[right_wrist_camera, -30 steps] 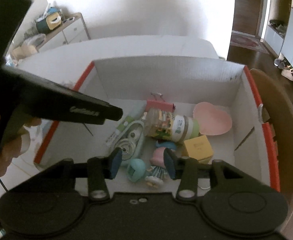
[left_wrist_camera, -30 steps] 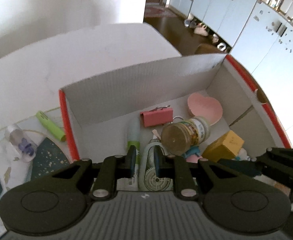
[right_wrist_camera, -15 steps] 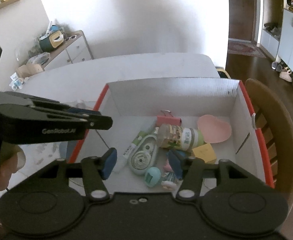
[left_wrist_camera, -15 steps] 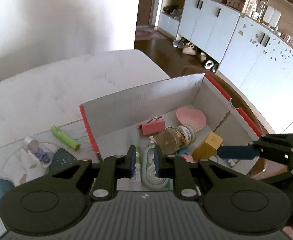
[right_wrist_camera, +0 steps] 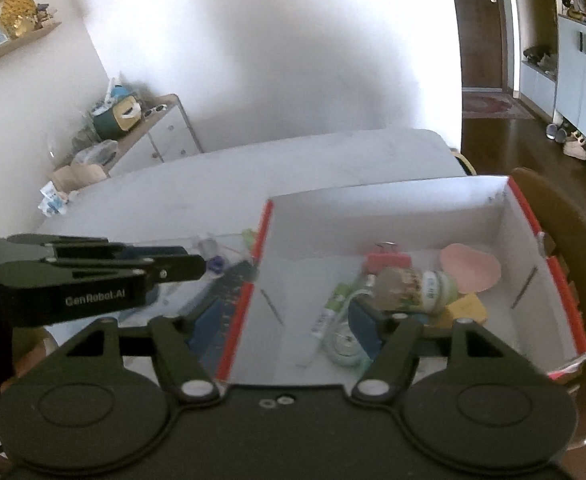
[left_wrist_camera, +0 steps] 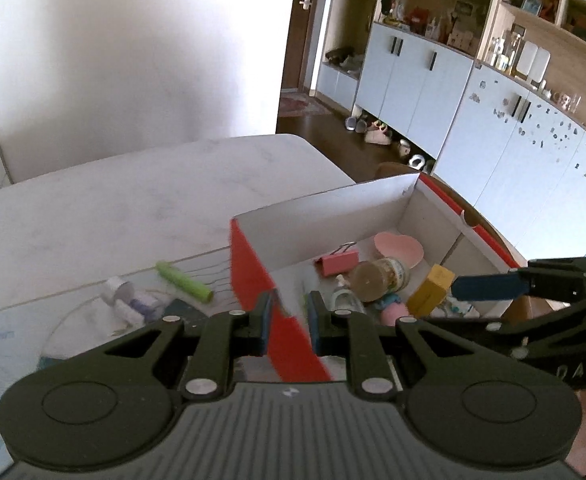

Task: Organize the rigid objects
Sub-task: 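Withdraw both tools from the box back toward the mat, then grasp the clear bottle with the left tool while the right tool grasps the green highlighter, then carry the bottle and highlighter into the red box and open both tools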

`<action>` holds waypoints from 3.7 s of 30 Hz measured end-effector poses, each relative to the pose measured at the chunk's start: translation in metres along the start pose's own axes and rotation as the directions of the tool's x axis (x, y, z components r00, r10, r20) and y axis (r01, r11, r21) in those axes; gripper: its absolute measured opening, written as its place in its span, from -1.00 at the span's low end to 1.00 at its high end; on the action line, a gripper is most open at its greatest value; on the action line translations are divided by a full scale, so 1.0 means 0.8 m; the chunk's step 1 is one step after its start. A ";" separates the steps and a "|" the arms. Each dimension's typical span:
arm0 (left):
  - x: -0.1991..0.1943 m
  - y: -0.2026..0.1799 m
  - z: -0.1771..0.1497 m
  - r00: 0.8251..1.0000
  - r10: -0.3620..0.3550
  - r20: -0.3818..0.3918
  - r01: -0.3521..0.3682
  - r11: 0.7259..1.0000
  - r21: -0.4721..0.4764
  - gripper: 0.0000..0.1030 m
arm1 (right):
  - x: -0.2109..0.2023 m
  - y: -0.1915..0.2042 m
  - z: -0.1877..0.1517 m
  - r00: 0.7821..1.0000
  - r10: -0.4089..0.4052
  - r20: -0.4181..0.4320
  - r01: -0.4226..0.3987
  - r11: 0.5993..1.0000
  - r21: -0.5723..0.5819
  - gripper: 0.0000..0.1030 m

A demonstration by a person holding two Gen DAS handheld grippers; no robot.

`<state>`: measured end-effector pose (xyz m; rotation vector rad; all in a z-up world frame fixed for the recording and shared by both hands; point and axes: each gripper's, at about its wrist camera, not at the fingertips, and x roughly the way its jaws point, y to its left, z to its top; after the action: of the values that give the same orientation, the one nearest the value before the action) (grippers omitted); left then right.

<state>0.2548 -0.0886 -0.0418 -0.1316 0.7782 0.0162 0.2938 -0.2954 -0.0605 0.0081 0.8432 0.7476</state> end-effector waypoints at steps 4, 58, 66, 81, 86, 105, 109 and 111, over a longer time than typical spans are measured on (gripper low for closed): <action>-0.015 0.026 -0.010 1.000 -0.001 0.008 0.001 1.000 -0.001 -0.65 | 0.007 0.029 -0.003 1.000 0.013 0.013 -0.013 1.000 -0.008 0.38; 0.109 0.196 -0.054 0.996 0.022 0.084 -0.029 0.996 0.086 0.63 | 0.322 0.123 0.079 0.947 -0.212 -0.242 0.232 0.971 0.058 0.25; 0.132 0.189 -0.059 0.998 -0.008 0.060 0.001 0.994 0.108 0.64 | 0.344 0.116 0.079 0.933 -0.246 -0.261 0.261 0.965 0.025 -0.06; 0.134 0.174 -0.076 0.999 -0.028 0.040 0.023 0.992 0.121 0.49 | 0.355 0.118 0.065 0.915 -0.301 -0.267 0.300 0.953 -0.046 -0.69; 0.125 0.166 -0.084 0.999 -0.023 0.031 0.019 0.992 0.126 0.34 | 0.352 0.127 0.059 0.915 -0.314 -0.254 0.307 0.949 -0.069 -0.70; 0.018 0.157 -0.125 0.997 -0.063 0.054 0.058 0.993 0.104 0.33 | 0.228 0.150 0.035 0.968 -0.201 -0.149 0.211 0.976 0.058 -0.70; -0.011 0.161 -0.117 0.996 -0.065 0.057 0.058 0.992 0.109 0.33 | 0.190 0.150 0.036 0.975 -0.193 -0.111 0.203 0.975 0.087 -0.70; -0.024 0.158 -0.111 0.996 -0.071 0.060 0.064 0.992 0.109 0.33 | 0.173 0.148 0.037 0.978 -0.184 -0.097 0.193 0.976 0.096 -0.70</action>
<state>0.1713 0.0265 -0.1054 -0.0558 0.7094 -0.0853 0.3027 -0.1151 -0.0994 -0.0110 0.9523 0.5269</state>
